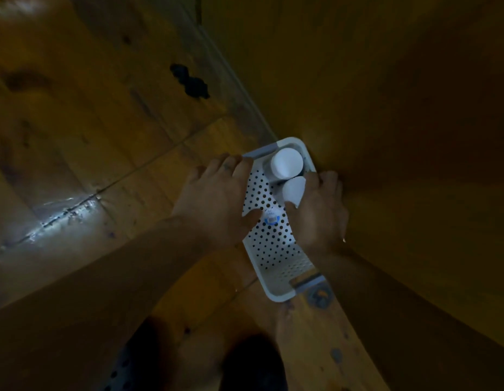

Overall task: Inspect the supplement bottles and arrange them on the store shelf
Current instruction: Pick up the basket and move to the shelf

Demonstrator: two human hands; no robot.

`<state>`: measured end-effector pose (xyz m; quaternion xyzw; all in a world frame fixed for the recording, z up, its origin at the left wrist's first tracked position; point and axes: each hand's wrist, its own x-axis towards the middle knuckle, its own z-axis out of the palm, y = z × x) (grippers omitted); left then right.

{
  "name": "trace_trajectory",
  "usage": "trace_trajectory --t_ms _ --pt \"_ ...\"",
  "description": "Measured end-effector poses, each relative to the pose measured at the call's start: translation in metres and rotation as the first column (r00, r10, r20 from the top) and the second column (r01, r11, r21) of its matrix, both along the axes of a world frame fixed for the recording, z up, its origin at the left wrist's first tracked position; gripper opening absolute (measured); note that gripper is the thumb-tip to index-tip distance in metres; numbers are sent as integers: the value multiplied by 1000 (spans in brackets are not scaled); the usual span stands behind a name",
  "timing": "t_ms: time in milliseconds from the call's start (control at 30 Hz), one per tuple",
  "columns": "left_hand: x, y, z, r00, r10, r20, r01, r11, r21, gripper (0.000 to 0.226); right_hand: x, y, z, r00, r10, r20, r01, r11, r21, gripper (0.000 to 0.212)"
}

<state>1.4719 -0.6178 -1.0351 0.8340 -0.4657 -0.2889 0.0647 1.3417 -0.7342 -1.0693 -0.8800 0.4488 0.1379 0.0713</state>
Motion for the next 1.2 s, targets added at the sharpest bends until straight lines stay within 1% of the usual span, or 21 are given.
trace_trajectory --t_ms 100,200,267,333,467,633,700,800,867,933,1067,1133,1200 --pt "4 0 -1 1000 3 6 -3 1000 -16 85 -1 -2 0 1000 7 14 -7 1000 18 59" --pt "4 2 6 1000 -6 12 6 1000 3 86 -2 -1 7 1000 5 -17 -4 999 43 71" --pt "4 6 18 1000 -11 6 11 1000 19 87 -1 6 21 1000 -14 18 12 998 68 78" --pt "5 13 38 1000 -11 -4 11 999 39 88 3 15 44 996 -13 84 3 993 117 80" --pt "12 29 101 1000 -20 -11 20 997 80 89 19 27 114 989 43 140 -74 972 224 78" --pt "30 57 219 1000 13 0 -13 998 65 90 37 46 239 947 55 318 -129 968 215 78" --pt "39 71 280 999 37 -3 -37 998 56 91 42 58 301 942 83 325 -154 967 202 79" --pt "51 100 380 997 78 8 -78 997 6 92 50 80 400 935 103 339 -189 954 232 82" --pt "54 125 447 996 72 44 -72 997 -14 91 58 98 465 929 159 333 -243 942 229 84" --pt "54 153 509 993 85 85 -86 996 6 92 64 116 529 918 228 324 -307 927 216 85" --pt "43 208 611 963 214 165 -221 975 24 89 79 154 638 870 307 386 -401 895 194 86" --pt "30 233 648 934 303 192 -309 951 6 90 81 176 680 837 369 405 -466 868 173 86" --pt "11 259 681 887 404 221 -405 913 -45 90 79 198 717 782 452 430 -551 823 137 86"
